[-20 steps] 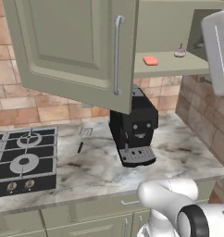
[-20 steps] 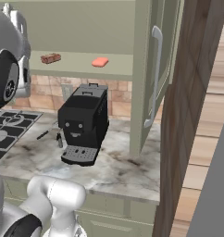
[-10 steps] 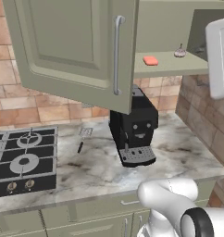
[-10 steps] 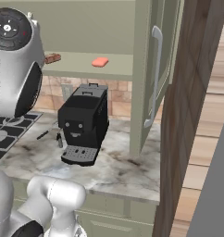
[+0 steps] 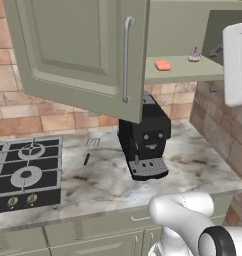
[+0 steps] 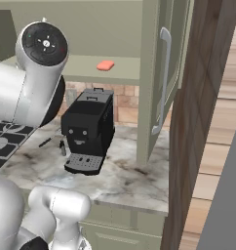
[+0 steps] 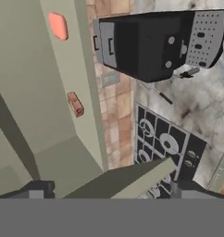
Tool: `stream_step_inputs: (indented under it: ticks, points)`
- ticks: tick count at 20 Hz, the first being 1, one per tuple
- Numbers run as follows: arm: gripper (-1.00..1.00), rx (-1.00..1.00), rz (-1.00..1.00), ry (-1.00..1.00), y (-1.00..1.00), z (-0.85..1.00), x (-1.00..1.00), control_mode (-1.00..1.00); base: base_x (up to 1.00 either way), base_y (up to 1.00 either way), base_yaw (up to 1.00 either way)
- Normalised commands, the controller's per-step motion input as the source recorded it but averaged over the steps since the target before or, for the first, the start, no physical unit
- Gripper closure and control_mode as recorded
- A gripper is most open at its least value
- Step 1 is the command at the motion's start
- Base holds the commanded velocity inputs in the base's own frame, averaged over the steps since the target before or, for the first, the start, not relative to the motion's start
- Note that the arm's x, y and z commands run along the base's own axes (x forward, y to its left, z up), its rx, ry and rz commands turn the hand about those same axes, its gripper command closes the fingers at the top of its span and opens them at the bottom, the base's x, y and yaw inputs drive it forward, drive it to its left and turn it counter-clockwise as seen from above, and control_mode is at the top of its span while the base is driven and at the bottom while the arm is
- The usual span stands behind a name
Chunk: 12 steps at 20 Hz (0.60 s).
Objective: Pick the bar soap and bar soap from the cabinet and place them on the counter.
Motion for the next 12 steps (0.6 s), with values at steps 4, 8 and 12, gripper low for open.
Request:
stream_step_inputs:
  ticks: [4, 8, 12]
  points:
    - [-1.00, 0.09, 0.11, 0.00, 0.00, -0.02, 0.05, -1.00, 0.00, 0.00, 0.00]
    - [-1.00, 0.06, 0.11, 0.00, 0.00, -0.06, 0.02, -1.00, 0.00, 0.00, 0.00]
    - [-1.00, 0.07, 0.11, 0.00, 0.00, 0.00, 0.04, -1.00, 0.00, 0.00, 0.00]
